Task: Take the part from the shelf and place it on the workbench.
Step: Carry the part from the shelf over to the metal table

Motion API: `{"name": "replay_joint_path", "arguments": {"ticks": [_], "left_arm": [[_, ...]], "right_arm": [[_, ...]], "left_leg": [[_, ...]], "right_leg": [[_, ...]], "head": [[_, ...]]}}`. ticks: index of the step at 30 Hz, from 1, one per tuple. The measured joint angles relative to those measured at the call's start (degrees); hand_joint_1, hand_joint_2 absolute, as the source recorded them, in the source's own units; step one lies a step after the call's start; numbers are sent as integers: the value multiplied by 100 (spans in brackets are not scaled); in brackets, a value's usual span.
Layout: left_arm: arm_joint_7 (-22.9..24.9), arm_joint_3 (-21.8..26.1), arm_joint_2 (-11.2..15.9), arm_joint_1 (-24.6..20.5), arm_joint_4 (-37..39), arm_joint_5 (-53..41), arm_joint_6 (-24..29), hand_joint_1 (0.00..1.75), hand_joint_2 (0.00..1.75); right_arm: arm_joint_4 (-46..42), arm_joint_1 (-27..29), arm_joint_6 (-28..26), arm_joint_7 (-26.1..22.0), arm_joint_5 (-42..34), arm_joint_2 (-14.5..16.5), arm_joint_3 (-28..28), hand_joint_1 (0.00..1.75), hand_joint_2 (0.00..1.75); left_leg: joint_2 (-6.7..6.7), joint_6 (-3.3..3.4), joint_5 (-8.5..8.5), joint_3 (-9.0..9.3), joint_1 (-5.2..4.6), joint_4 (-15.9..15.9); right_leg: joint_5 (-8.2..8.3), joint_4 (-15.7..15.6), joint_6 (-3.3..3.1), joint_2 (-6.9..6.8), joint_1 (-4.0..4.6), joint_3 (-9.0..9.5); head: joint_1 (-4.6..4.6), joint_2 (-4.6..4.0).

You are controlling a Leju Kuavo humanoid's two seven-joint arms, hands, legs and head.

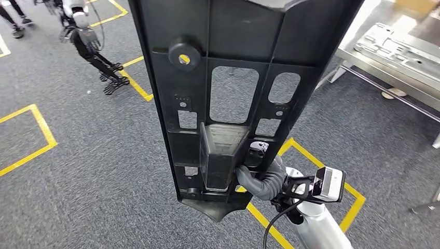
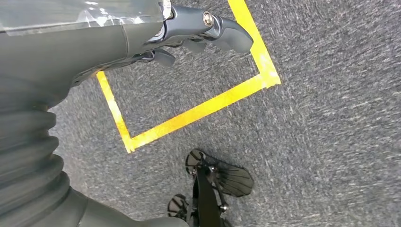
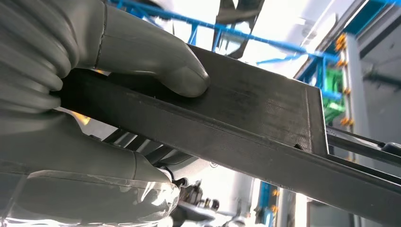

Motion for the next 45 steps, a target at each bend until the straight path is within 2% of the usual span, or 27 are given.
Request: {"name": "replay_joint_path", "arguments": {"ticks": [1,4,6,8,10,13,15,16,17,18,20,22,23,24,26,28,29,30,31,33,35,37,39,41,42,43,45], "left_arm": [[23,1,1,1,0,0,-4,0,175],[103,1,-5,-7,0,-2,0,0,175],[167,0,-12,-6,0,-51,9,0,175],[207,-4,-14,-10,-1,-131,4,0,175],[216,-10,-13,-25,-2,-189,-14,0,175],[219,-13,-14,-19,-2,-206,-42,0,175],[199,-12,-10,2,-2,-203,-69,0,175],[179,-12,-9,8,-2,-201,-85,0,175],[155,-12,-9,9,-2,-197,-97,0,175],[132,-12,-9,8,-2,-193,-105,0,175],[96,-12,-9,6,-2,-186,-110,0,175],[75,-12,-10,-2,-2,-181,-110,0,175],[72,-11,-11,-10,-2,-180,-109,0,175],[71,-11,-17,-20,-2,-179,-108,0,175],[64,-8,-28,-30,-2,-177,-98,0,175],[56,-3,-30,-18,-2,-169,-88,0,175],[52,1,-30,-9,-2,-163,-86,0,175],[49,3,-30,-4,-2,-155,-86,0,175],[45,5,-31,-5,-2,-150,-86,0,175],[40,8,-34,-16,-2,-142,-87,0,175],[31,8,-44,-24,-2,-134,-88,0,175],[11,10,-54,-33,-2,-125,-89,0,175],[-14,11,-56,-51,-3,-121,-90,0,175],[-38,11,-61,-61,-5,-119,-91,0,175],[-44,11,-64,-59,-7,-119,-92,0,175],[-47,12,-66,-49,-7,-120,-93,0,175],[-46,14,-66,-24,-7,-123,-93,0,175]], "right_arm": [[1,26,-7,0,0,-1,0,175,175],[2,47,-7,-11,0,-1,0,175,175],[3,28,8,-31,-2,-1,-1,175,175],[5,13,20,-49,-4,-1,-7,175,175],[5,1,21,-57,-7,0,-12,175,175],[14,-23,21,-60,-13,15,-10,175,175],[32,-16,21,-56,-14,21,-8,175,175],[42,-12,21,-54,-14,21,-7,175,175],[48,-11,21,-53,-14,21,-7,175,175],[51,-14,22,-52,-14,21,-7,175,175],[60,-26,24,-53,-14,20,-8,175,175],[76,-30,31,-54,-14,15,-10,175,175],[86,-29,34,-54,-15,12,-13,175,175],[97,-27,40,-55,-17,8,-17,175,175],[124,-59,60,-57,-31,-2,-25,175,175],[172,-117,78,-63,-67,-7,-27,175,175],[206,-137,80,-66,-88,-9,-26,175,175],[243,-147,81,-67,-107,-12,-26,175,175],[279,-153,81,-68,-120,-15,-26,175,175],[335,-184,86,-69,-130,-20,-25,175,175],[368,-242,91,-73,-137,-20,-21,175,175],[396,-291,92,-81,-144,-21,-17,175,175],[422,-308,92,-88,-148,-21,-15,175,175],[442,-332,93,-99,-152,-17,-11,175,175],[451,-351,93,-106,-155,-10,-8,175,175],[463,-370,93,-111,-159,-4,-4,175,175],[492,-382,93,-114,-162,5,1,175,175]], "left_leg": [[67,1,-7,4,-8,1],[237,-24,-42,46,-41,5],[336,-71,-65,71,-56,6],[438,-129,-81,98,-60,-7],[315,-190,-175,75,-48,104],[-63,-256,-692,-363,-19,1076],[-107,-284,-877,-676,-8,1696],[-110,-292,-796,-694,1,1701],[-125,-297,-614,-599,15,1469],[-190,-304,-378,-413,39,1052],[-404,-294,-116,-78,75,320],[-490,-236,-114,16,75,106],[-436,-190,-101,15,72,102],[-374,-145,-85,21,72,86],[-252,-62,-56,30,74,48],[-124,-18,-56,26,56,37],[-56,-9,-61,22,44,38],[13,-3,-67,22,33,39],[76,-1,-74,25,25,40],[193,-9,-91,50,6,41],[294,-40,-117,80,-19,40],[392,-94,-136,96,-30,36],[472,-156,-158,118,-26,30],[288,-212,-311,60,-16,229],[133,-234,-469,-55,-7,501],[-9,-249,-657,-231,1,882],[-104,-274,-900,-605,12,1597]], "right_leg": [[94,-72,-4,-17,0,35],[602,-1235,-106,-273,51,650],[702,-1667,-196,-399,108,864],[713,-1711,-251,-295,120,861],[761,-1778,-293,-182,80,892],[802,-1821,-336,-17,36,915],[800,-1805,-336,122,31,911],[796,-1791,-331,198,27,911],[789,-1772,-319,276,21,912],[775,-1743,-298,352,13,911],[742,-1672,-237,488,17,877],[740,-1636,-170,597,16,824],[752,-1640,-135,650,6,804],[747,-1628,-106,646,-3,791],[590,-1388,-53,426,3,671],[232,-695,-17,111,9,336],[77,-304,-4,38,4,145],[7,-38,1,3,-2,13],[49,11,-4,-13,-5,-10],[398,-594,-54,-100,9,308],[662,-1388,-151,-344,75,715],[694,-1662,-219,-449,136,829],[727,-1695,-252,-321,119,825],[773,-1761,-299,-195,68,865],[793,-1788,-318,-132,43,887],[796,-1793,-333,-66,45,891],[795,-1781,-343,84,46,891]], "head": [[1,0],[-4,0],[-13,0],[-20,0],[-24,-1],[-33,0],[-36,1],[-37,1],[-37,1],[-37,0],[-34,0],[-32,1],[-32,0],[-32,0],[14,-1],[67,0],[73,0],[74,0],[75,0],[75,0],[67,0],[58,-1],[55,0],[52,1],[46,0],[43,0],[35,0]]}}
